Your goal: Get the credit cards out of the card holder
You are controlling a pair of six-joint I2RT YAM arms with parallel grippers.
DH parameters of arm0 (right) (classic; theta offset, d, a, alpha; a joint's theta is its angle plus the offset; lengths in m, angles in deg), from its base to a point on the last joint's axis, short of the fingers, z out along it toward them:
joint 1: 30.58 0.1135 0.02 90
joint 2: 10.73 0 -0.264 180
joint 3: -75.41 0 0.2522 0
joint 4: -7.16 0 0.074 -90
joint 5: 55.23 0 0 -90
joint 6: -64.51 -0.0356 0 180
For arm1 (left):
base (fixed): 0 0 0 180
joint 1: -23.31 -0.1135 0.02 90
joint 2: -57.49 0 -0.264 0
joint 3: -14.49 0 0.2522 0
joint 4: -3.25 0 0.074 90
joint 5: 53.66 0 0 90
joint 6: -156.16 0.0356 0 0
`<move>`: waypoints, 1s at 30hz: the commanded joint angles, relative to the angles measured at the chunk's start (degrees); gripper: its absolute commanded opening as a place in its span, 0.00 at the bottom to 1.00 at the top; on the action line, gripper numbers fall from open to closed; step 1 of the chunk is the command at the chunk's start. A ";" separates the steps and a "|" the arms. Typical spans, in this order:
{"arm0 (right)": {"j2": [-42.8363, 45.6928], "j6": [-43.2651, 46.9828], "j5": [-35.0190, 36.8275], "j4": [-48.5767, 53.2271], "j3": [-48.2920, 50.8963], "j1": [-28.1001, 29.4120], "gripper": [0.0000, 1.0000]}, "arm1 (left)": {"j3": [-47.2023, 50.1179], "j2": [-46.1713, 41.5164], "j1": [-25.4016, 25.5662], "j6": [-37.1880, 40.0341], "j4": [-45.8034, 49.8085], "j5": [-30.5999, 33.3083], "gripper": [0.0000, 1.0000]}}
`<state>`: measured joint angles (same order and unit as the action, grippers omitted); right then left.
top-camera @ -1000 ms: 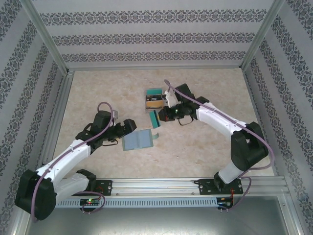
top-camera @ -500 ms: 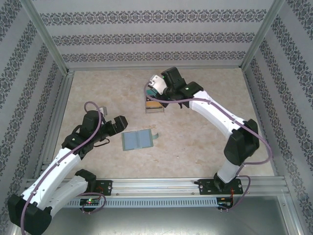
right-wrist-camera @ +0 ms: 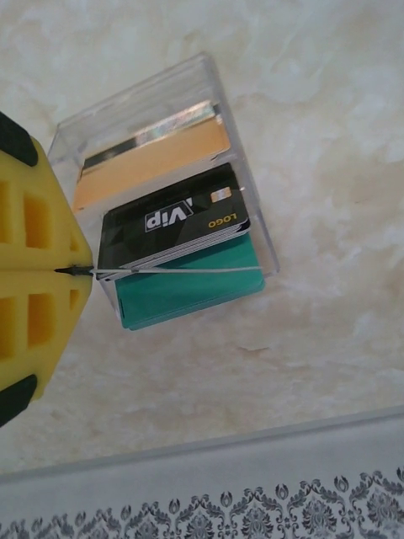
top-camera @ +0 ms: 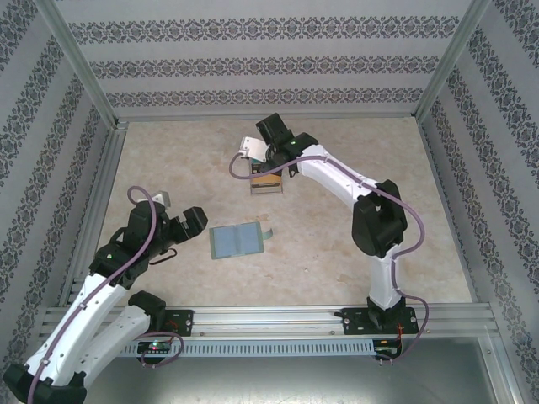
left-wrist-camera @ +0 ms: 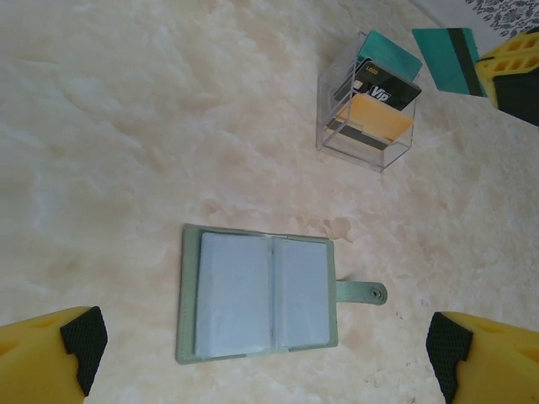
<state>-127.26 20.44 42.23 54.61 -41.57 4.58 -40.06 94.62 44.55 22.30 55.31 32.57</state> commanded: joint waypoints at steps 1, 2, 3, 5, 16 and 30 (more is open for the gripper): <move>-1.94 6.66 3.74 -1.51 -1.75 0.45 0.00 | -1.44 -1.58 -0.77 -1.29 4.23 1.48 1.00; -2.53 7.92 4.22 -1.90 -1.88 0.40 0.00 | -1.48 -1.87 -0.76 -1.42 4.53 1.55 0.99; -3.10 9.00 5.22 -2.34 -1.96 0.47 0.00 | -1.44 -2.04 -0.84 -1.55 4.63 1.57 0.99; -4.01 10.76 6.23 -3.02 -2.16 0.61 0.00 | -1.38 -2.31 -0.84 -1.79 4.70 1.57 0.99; -6.14 14.11 5.75 -5.00 -1.79 0.53 0.00 | -0.23 -1.79 -0.79 -2.42 3.71 1.04 0.99; -9.98 12.81 5.71 -5.96 -3.53 -0.39 0.00 | 0.28 -1.44 -0.84 -2.44 3.64 1.40 0.99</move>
<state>-136.07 33.43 47.41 49.65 -42.66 4.51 -40.06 93.24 44.55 20.68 57.41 33.43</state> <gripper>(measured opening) 0.066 0.994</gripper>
